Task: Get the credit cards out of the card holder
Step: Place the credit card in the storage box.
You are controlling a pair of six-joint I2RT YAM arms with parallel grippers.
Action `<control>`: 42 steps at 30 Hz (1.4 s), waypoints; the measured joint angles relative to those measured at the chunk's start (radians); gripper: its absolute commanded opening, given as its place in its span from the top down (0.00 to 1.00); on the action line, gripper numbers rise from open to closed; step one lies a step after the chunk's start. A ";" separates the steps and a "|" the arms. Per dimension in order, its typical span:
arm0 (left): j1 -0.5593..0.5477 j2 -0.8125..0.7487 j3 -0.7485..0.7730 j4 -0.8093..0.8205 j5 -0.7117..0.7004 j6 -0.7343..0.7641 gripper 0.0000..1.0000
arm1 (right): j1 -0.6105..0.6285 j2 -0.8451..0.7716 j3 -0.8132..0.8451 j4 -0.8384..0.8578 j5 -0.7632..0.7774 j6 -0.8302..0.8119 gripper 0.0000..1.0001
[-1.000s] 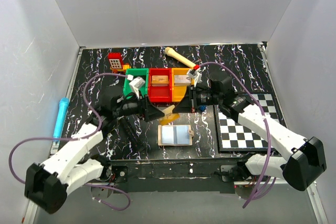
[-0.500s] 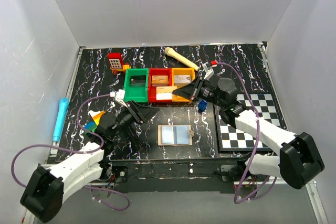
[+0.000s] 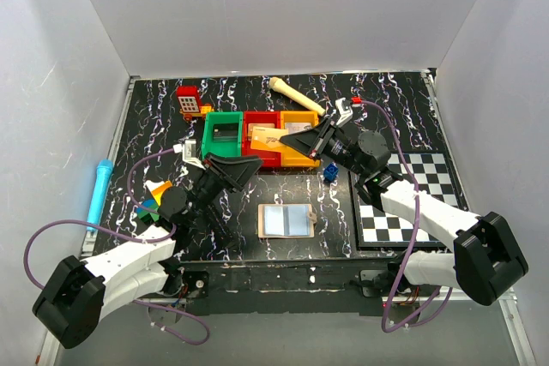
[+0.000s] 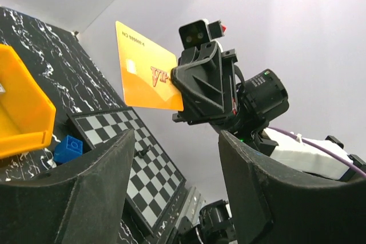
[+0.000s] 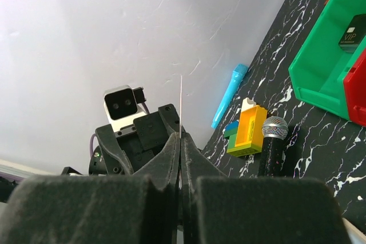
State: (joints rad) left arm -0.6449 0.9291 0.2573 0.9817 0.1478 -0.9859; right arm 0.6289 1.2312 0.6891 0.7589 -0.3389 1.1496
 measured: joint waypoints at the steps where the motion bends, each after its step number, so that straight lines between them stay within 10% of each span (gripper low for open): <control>1: 0.000 0.000 0.000 0.007 -0.006 0.002 0.43 | 0.000 0.000 0.000 0.001 0.000 0.001 0.99; 21: 0.000 0.162 0.036 0.171 -0.028 0.007 0.53 | 0.000 0.015 0.000 0.052 -0.015 0.087 0.99; 42: 0.000 0.253 0.079 0.243 0.020 0.005 0.85 | 0.000 0.029 0.000 0.053 -0.041 0.106 0.99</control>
State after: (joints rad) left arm -0.6449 1.1820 0.3359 1.2243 0.1680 -0.9806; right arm 0.6289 1.2602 0.6891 0.8124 -0.3801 1.2560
